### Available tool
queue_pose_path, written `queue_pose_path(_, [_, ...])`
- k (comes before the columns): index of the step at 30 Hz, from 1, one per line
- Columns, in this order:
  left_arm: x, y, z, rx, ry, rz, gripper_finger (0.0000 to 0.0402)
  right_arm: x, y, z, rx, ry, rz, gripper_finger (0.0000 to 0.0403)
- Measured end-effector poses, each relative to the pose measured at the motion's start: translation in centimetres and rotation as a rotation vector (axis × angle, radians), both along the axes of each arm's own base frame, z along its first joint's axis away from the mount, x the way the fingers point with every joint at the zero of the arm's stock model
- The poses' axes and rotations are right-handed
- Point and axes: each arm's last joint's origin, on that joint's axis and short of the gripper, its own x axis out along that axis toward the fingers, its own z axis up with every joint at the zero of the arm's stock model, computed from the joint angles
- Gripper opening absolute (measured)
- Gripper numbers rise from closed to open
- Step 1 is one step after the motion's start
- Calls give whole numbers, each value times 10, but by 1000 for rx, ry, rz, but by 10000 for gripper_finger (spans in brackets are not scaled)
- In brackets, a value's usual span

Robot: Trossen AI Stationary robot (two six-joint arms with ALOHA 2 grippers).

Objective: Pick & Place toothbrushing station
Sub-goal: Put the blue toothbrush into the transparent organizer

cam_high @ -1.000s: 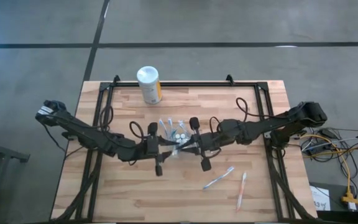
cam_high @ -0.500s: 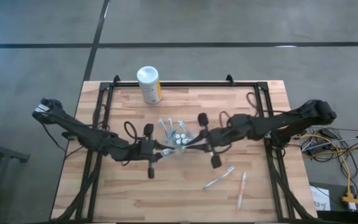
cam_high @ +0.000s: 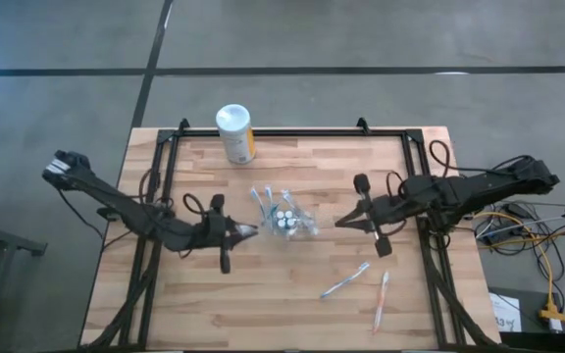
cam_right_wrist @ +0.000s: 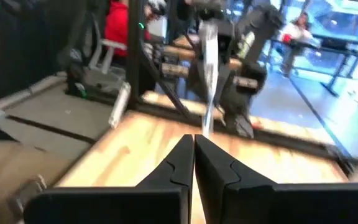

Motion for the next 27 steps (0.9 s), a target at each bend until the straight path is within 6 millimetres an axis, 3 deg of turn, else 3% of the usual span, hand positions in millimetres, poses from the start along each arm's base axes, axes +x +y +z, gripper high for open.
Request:
queue_pose_path(7, [-6, 43, -63, -150, -61, 150, 24, -20, -5, -70, 24, -45, -17, 8])
queue_pose_path(11, [-2, 56, -73, -186, -66, 158, 24, -30, -8, -107, 57, -60, -26, 8])
queue_pose_path(16, [8, 62, -85, -237, -19, 168, 24, -42, -10, -138, 114, -142, -23, 8])
queue_pose_path(21, [21, 61, -103, -221, 66, 200, 24, -48, -12, -141, 99, -256, -21, 8])
queue_pose_path(27, [34, 59, -117, -210, 118, 241, 24, -48, -12, -143, 90, -243, -22, 8])
